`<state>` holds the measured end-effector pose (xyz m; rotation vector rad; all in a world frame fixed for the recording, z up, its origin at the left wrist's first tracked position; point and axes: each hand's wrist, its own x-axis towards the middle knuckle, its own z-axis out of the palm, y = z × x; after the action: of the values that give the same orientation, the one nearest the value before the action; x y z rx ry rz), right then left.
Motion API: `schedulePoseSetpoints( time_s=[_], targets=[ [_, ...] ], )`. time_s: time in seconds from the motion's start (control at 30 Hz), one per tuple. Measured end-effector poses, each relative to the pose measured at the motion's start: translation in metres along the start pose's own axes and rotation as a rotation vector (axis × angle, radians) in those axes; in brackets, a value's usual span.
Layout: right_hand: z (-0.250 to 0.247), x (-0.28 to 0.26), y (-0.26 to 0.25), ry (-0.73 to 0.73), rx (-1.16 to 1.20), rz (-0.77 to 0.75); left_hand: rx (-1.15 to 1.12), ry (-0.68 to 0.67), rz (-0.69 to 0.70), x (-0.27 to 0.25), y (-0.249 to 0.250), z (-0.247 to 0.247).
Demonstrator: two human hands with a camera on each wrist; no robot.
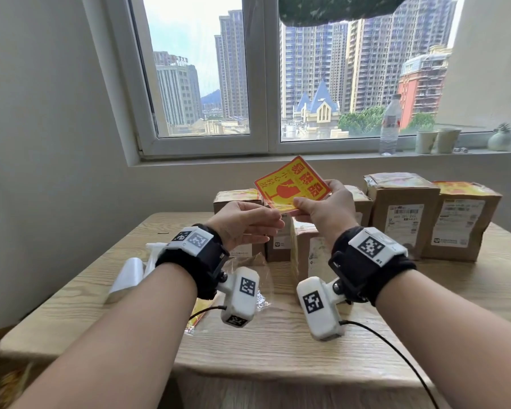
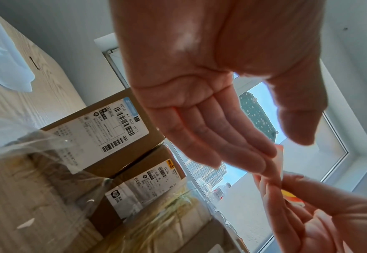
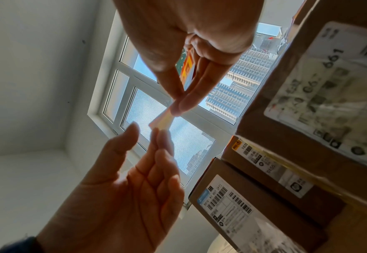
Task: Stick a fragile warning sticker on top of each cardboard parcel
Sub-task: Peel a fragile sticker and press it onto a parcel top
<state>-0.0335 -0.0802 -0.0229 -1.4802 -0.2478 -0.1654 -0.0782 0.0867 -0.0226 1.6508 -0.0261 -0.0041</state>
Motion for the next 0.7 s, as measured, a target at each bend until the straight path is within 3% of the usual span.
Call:
schedulePoseSetpoints(
  time_s=[0.4, 0.47, 0.57, 0.7],
  targets=[
    [-0.003, 0.0, 0.005, 0.015, -0.03, -0.032, -0.047, 0.043, 0.026, 0.001, 0.0, 0.007],
    [-0.005, -0.002, 0.006, 0.04, -0.184, -0.068, -0.048, 0.063, 0.045, 0.001, 0.0, 0.006],
    [-0.007, -0.007, 0.002, 0.076, -0.501, -0.287, -0.018, 0.076, 0.062, 0.001, 0.0, 0.003],
    [-0.002, -0.012, -0.004, -0.208, -0.427, -0.323, -0.005, 0.062, 0.073, 0.002, 0.003, -0.001]
  ],
)
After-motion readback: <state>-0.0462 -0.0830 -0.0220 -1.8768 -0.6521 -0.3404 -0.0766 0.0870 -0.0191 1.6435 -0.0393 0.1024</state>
